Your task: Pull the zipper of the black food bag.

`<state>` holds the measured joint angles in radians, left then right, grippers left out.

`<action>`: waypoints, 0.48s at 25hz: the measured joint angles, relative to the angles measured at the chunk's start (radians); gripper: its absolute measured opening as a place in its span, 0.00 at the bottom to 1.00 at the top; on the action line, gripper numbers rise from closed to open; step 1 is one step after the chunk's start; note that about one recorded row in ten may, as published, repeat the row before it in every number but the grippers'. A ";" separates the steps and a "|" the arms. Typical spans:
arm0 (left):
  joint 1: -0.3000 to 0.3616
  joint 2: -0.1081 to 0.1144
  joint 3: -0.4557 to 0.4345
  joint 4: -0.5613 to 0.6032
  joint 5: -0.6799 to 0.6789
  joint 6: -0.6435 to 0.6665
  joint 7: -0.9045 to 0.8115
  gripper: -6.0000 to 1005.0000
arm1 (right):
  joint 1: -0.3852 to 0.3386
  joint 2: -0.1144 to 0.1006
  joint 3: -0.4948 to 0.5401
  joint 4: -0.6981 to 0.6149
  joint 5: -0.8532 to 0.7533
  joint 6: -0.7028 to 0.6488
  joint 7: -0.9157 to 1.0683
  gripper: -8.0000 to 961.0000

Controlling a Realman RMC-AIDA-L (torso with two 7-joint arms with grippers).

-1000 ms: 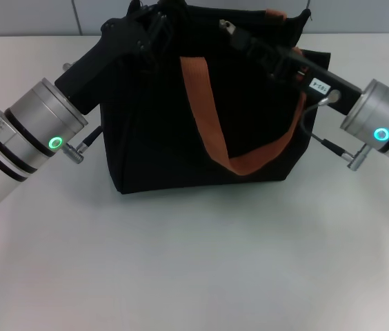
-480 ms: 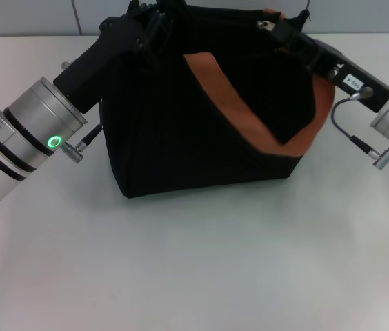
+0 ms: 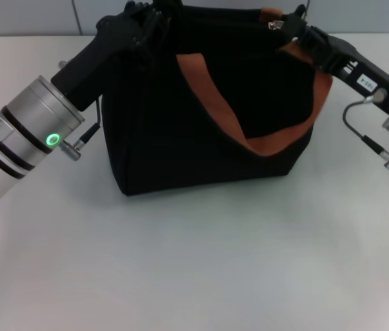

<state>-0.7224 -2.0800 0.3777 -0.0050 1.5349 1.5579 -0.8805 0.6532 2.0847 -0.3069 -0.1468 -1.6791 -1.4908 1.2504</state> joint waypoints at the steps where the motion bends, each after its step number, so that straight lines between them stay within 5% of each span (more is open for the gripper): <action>1: 0.000 0.000 -0.004 0.000 0.000 -0.003 0.000 0.03 | -0.005 0.001 -0.001 0.004 0.002 -0.019 -0.025 0.05; 5: 0.003 0.000 -0.009 0.002 0.000 -0.008 0.000 0.03 | -0.027 0.002 -0.001 0.012 0.003 -0.092 -0.114 0.06; 12: 0.013 0.000 -0.056 0.004 -0.001 -0.063 0.000 0.03 | -0.078 0.004 0.008 0.046 0.005 -0.201 -0.275 0.28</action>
<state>-0.7092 -2.0799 0.3219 -0.0008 1.5342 1.4948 -0.8805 0.5755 2.0889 -0.2989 -0.1007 -1.6741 -1.6922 0.9757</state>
